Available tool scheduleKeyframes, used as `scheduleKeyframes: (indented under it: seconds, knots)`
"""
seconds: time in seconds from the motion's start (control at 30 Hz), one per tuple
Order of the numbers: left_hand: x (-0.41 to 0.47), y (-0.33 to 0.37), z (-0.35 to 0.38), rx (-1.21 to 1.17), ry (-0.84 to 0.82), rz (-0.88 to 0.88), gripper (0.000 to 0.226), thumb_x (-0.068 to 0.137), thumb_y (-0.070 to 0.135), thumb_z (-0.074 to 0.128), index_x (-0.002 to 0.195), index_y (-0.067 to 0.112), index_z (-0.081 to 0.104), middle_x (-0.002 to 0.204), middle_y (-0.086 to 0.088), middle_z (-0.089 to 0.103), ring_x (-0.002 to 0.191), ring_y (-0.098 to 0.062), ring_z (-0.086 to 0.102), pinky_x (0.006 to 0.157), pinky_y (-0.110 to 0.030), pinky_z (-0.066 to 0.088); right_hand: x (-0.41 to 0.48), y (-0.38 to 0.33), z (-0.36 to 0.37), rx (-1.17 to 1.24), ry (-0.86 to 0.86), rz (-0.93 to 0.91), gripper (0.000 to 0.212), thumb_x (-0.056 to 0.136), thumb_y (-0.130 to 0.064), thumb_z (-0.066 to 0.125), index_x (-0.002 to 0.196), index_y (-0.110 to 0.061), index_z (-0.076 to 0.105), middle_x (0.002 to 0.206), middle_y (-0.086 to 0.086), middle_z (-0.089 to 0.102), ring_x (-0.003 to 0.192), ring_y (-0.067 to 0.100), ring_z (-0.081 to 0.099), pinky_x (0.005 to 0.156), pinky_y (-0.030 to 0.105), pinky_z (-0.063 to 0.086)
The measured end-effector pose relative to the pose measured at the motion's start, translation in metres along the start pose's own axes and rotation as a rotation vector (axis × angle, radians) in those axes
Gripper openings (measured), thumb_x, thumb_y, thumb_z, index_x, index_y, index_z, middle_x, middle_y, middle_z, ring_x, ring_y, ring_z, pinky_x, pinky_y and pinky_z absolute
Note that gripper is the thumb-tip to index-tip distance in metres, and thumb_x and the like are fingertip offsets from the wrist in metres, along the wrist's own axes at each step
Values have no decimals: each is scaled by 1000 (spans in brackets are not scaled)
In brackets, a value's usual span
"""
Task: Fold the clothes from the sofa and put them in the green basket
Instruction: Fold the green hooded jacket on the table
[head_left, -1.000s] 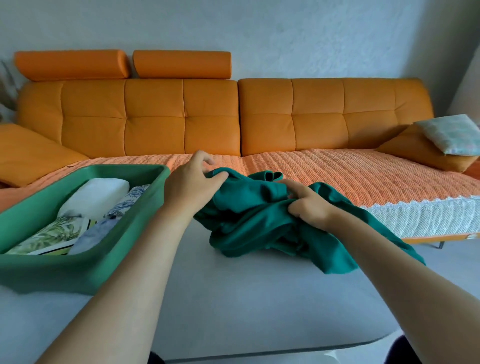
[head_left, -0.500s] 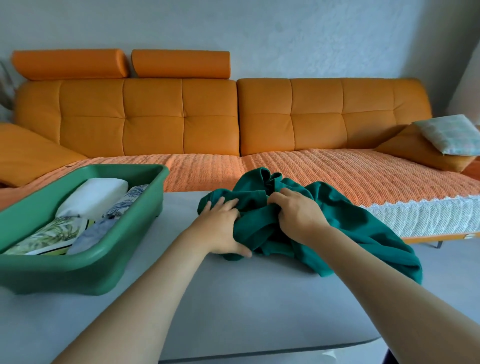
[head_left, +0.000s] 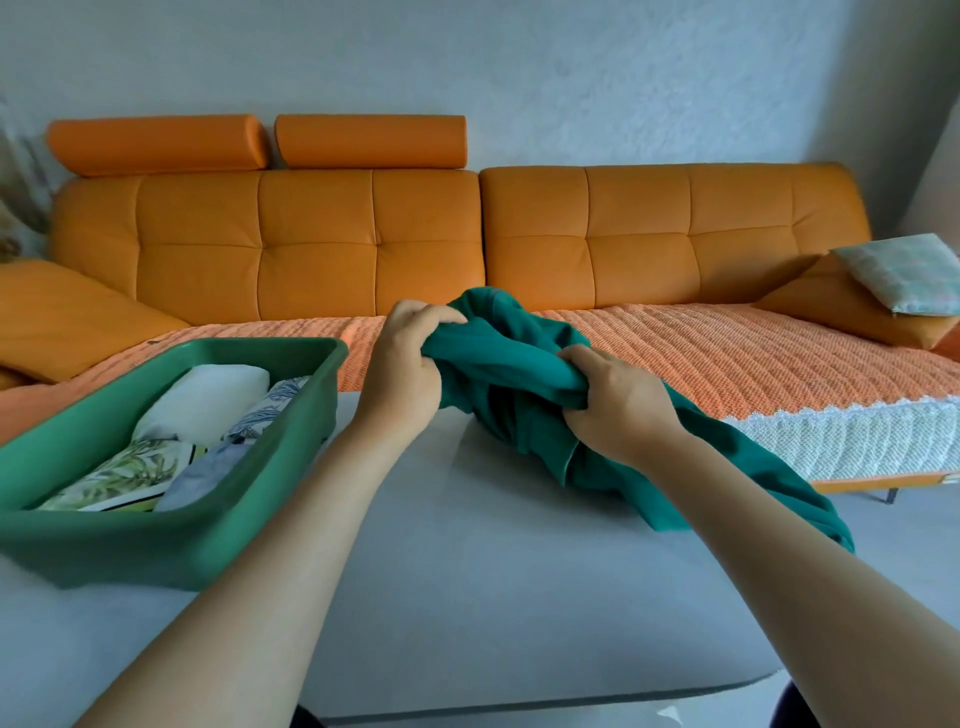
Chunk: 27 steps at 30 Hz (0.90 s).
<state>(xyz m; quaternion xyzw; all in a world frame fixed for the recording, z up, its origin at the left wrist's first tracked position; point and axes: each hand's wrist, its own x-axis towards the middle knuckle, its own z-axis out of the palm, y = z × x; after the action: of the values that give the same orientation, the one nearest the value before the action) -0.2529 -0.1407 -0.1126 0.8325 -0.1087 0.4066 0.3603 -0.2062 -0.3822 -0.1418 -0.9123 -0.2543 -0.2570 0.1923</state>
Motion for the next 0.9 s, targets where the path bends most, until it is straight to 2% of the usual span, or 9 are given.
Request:
scheduleKeyframes:
  seconds: [0.13,0.27,0.37,0.47,0.57,0.6,0.73,0.83,0.9]
  knots:
    - [-5,-17,-7,64,-265,-174,68,69,-20,28,98,32,60,118,3,50,109,-12,45,88,-5,33,-6,-8,-5,110,-169,72,45,72,-32,67,115,-35,53,83,-16,60,73,13,56,63,31,45]
    - [-23,-34,-15,380,-739,-352,64,79,-10,33,109,46,42,118,1,37,103,-28,46,79,-43,50,-10,-13,-8,227,-483,58,17,70,-40,63,87,-39,59,77,-10,65,77,11,61,72,33,51]
    - [-38,-31,-17,415,-964,-310,77,76,7,57,127,56,26,132,5,32,117,-21,42,87,-36,47,-14,-20,-5,374,-634,112,16,81,-36,70,93,-27,73,88,-7,73,86,9,67,86,36,56]
    - [-47,-6,-6,78,-911,-157,83,68,42,77,134,61,31,134,21,44,123,-2,44,102,-29,41,-15,-32,-3,603,-554,150,11,86,-27,73,97,-25,76,90,-7,76,86,8,70,82,27,56]
    - [-42,5,0,51,-686,-152,44,85,24,59,117,54,53,106,20,65,97,-3,62,83,-34,55,-12,-38,-10,918,-520,216,25,81,-22,82,104,-20,72,97,0,76,91,17,73,77,24,57]
    - [-38,5,-3,75,-578,-199,45,84,14,48,108,50,57,96,17,66,87,-5,63,74,-34,55,-11,-37,-12,948,-553,227,33,78,-22,85,107,-19,70,101,2,75,94,19,73,81,27,58]
    - [-28,-12,-25,181,-271,-400,50,77,1,36,89,43,59,68,9,61,58,-11,54,46,-26,32,-15,-25,-11,513,-771,159,40,74,-35,86,106,-18,69,102,-2,74,95,16,70,87,34,56]
    - [-27,-25,-42,356,-423,-478,51,82,-2,38,102,39,60,91,1,67,71,-19,58,53,-28,39,-18,-24,-3,276,-862,122,20,85,-38,75,82,-21,63,68,-6,71,66,10,68,65,27,48]
    - [-30,-28,-50,498,-685,-323,67,79,2,52,133,42,47,137,5,52,117,-21,52,90,-36,47,-16,-29,3,340,-868,197,26,92,-33,65,89,-8,59,68,6,72,62,20,71,56,27,50]
